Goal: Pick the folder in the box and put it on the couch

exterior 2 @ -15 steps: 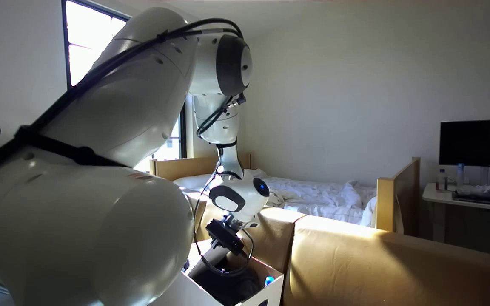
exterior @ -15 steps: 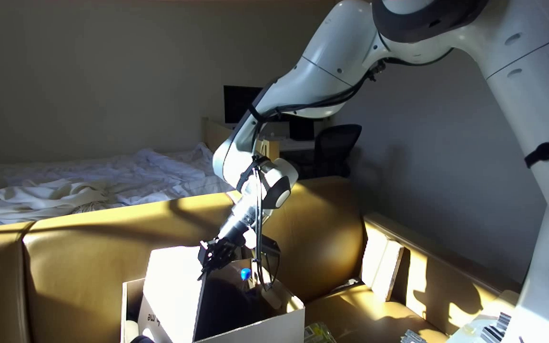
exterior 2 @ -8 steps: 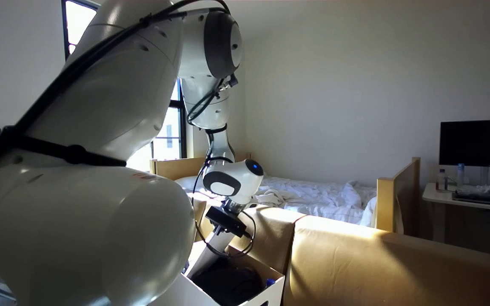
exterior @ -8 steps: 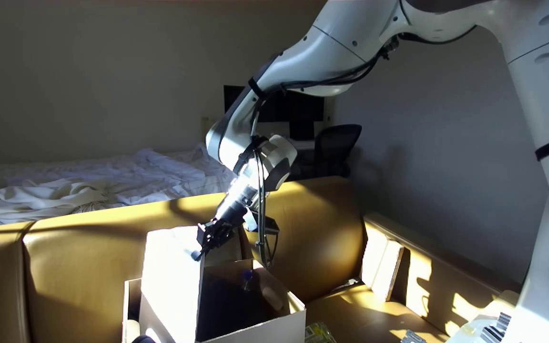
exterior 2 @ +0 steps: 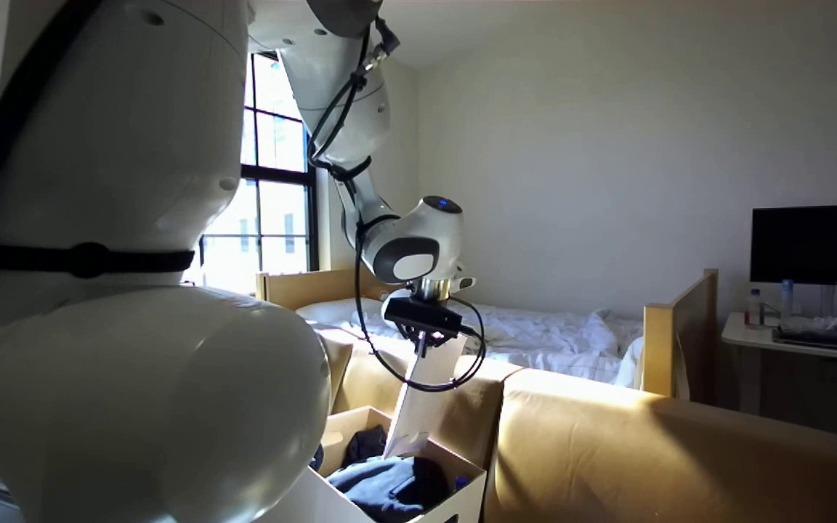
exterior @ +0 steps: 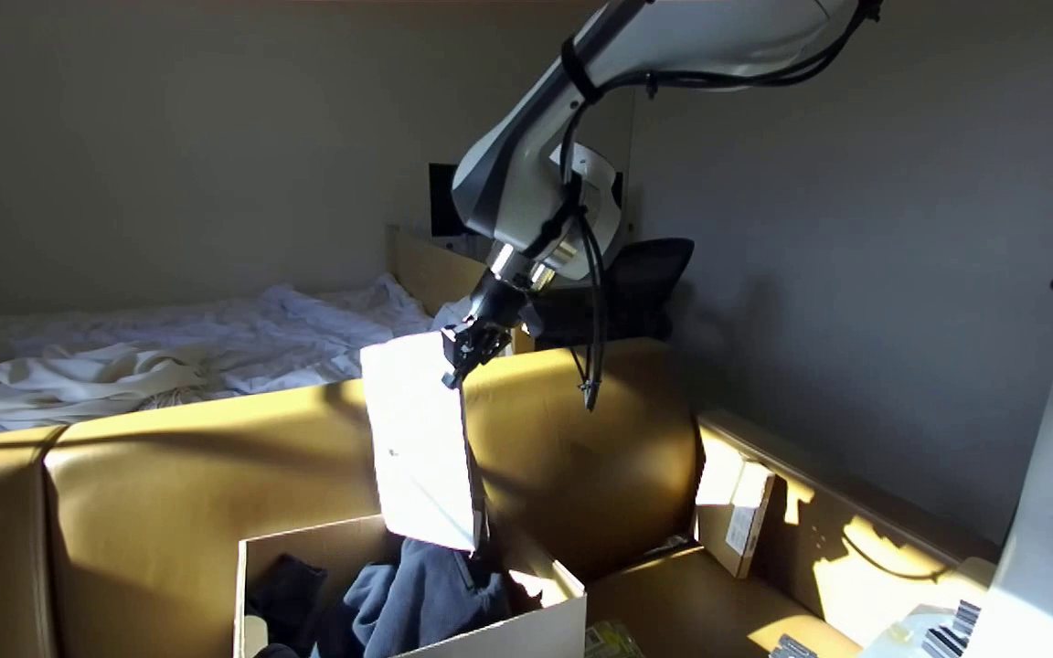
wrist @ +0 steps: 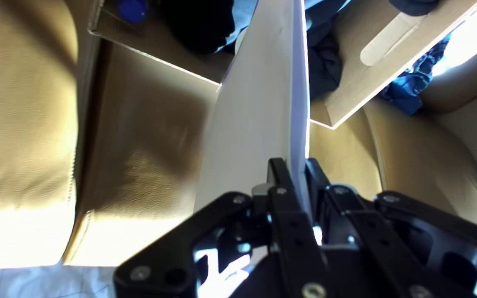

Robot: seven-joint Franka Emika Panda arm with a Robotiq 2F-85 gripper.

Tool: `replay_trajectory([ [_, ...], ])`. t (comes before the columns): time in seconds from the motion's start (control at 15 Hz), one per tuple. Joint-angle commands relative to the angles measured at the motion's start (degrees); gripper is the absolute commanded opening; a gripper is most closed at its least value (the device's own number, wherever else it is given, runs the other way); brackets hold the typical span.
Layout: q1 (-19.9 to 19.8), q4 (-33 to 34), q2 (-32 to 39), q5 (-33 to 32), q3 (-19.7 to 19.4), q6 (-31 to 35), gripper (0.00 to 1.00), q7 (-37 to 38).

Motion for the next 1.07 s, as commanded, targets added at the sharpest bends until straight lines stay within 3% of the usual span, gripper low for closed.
replay_trajectory([
  [0.0,-5.1,-6.9,-10.5,-13.9,-2.9,-0.7,0.09,14.2],
  [0.33,-12.9,-11.6,-23.7,-36.0,-7.3,-9.2,0.09,32.9],
  [0.47,-14.6,-12.2,-28.3,-39.4,-8.1,-16.2,0.09,36.0],
  [0.73,-15.3,-16.5,-36.3,-39.6,-9.3,-27.9,0.09,38.3],
  [0.87,-15.6,-18.7,-37.5,-39.0,-10.6,-33.3,0.09,38.0],
  [1.0,-19.1,-21.0,-36.3,-44.4,-9.8,-35.5,0.08,41.1],
])
